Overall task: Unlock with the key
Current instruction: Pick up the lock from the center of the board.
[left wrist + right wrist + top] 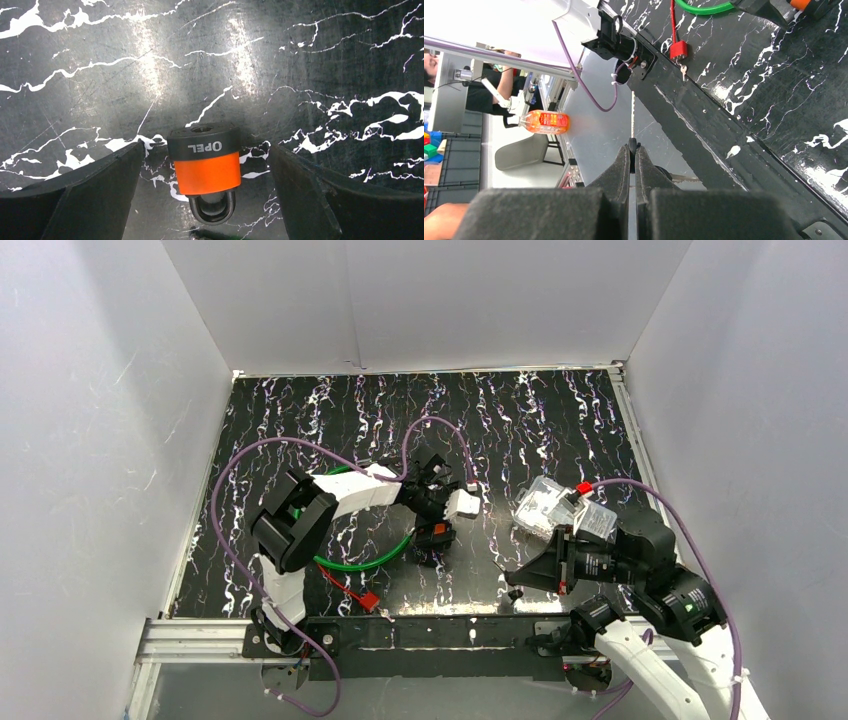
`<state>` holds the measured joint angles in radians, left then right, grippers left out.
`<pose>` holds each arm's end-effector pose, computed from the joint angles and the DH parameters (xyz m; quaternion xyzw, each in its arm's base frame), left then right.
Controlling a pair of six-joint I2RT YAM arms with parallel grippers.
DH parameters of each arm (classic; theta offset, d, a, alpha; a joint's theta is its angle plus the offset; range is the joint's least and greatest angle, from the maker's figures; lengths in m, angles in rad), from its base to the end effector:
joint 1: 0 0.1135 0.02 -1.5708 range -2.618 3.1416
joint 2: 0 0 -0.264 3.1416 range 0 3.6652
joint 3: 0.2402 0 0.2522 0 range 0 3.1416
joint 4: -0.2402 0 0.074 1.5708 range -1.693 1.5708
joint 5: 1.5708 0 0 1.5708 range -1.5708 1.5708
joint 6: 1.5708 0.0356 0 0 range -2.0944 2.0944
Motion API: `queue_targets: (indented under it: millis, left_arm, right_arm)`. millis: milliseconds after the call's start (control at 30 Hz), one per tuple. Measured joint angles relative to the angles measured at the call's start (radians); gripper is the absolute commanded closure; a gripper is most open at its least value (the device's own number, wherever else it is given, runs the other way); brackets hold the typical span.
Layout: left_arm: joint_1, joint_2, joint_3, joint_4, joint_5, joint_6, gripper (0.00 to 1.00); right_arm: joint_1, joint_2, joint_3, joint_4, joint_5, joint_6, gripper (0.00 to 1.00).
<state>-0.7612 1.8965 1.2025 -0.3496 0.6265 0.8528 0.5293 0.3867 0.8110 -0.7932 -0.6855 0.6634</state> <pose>0.2628 -0.2792 0.1642 0.7189 0.5773 -0.2859 0.2612 0.0480 0.0542 0.3320 -0.1375 0.7878 0.5284 0.2849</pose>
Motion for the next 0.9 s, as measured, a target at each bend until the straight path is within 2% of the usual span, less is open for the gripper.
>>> queue_targets:
  millis: [133,233,433,500,667,800,900]
  left_arm:
    - [0.0,0.005,0.003,-0.011,0.008,0.034,0.22]
    - [0.0,0.006,0.003,-0.016,0.006,0.05,0.36]
    - [0.0,0.006,-0.001,-0.013,0.003,0.063,0.82]
    - [0.0,0.006,-0.001,-0.01,0.003,0.06,0.89]
    - [0.001,-0.001,0.023,-0.09,0.014,0.056,0.95]
    - [0.011,-0.089,0.122,-0.323,0.094,0.116,0.98]
    - [0.016,-0.212,0.303,-0.555,0.197,0.25,0.99]
  right_arm:
    - [0.0,-0.002,0.014,-0.029,0.005,-0.014,0.99]
    - [0.0,-0.001,0.027,-0.046,0.006,-0.022,0.99]
    - [-0.002,0.013,0.058,-0.073,0.006,-0.042,0.99]
    - [-0.002,0.017,0.059,-0.076,0.006,-0.044,0.99]
    - [-0.002,0.021,0.059,-0.095,0.0,-0.051,0.99]
    - [-0.002,0.023,0.059,-0.096,-0.042,-0.052,0.99]
    - [-0.002,0.041,0.059,-0.088,-0.09,-0.055,0.99]
